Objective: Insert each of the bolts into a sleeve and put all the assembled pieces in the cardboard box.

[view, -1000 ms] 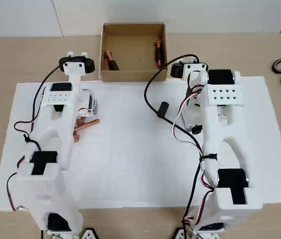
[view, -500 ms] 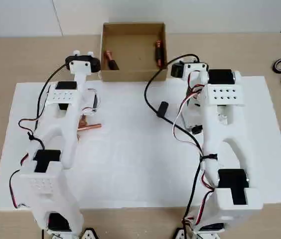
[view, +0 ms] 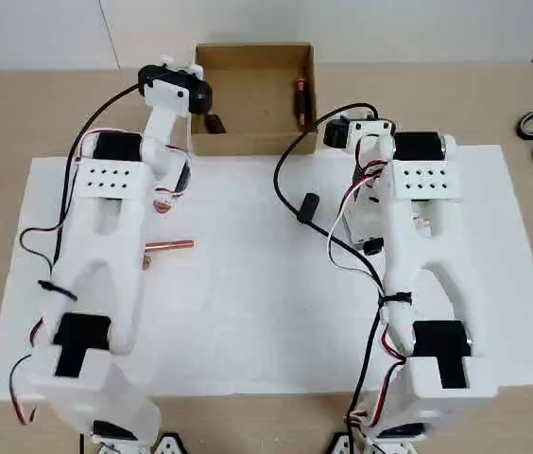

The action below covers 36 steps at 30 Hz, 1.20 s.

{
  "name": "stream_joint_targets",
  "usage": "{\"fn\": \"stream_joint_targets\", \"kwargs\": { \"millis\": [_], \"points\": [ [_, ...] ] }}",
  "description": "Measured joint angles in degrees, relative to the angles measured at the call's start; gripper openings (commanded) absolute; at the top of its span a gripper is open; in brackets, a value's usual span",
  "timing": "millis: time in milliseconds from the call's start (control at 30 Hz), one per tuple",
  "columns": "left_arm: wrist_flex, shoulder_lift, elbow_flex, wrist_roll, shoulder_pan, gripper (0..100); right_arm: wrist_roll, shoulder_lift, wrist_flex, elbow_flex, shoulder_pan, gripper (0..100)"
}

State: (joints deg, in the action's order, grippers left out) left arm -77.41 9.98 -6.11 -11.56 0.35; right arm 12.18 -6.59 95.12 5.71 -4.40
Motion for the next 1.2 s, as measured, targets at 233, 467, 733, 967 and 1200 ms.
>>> {"fn": "stream_joint_targets", "kwargs": {
  "millis": [233,467,733,967,1200],
  "points": [
    [-10.0,-4.2,0.0,-17.1,0.1,1,0.0,0.0,0.0,0.0,0.0,0.4],
    [-21.2,-5.2,-0.1,-34.1,0.2,1,0.0,0.0,0.0,-0.4,0.0,0.4],
    [-21.7,-5.5,8.1,-45.7,4.9,1,0.0,0.0,-0.4,-2.1,0.0,0.4],
    [-17.5,-5.5,13.8,-61.4,7.6,1,0.0,0.0,-0.4,-2.1,0.0,0.4],
    [-12.8,-5.6,17.2,-65.0,7.8,1,0.0,0.0,-0.4,-2.1,0.0,0.4]
  ]
}}
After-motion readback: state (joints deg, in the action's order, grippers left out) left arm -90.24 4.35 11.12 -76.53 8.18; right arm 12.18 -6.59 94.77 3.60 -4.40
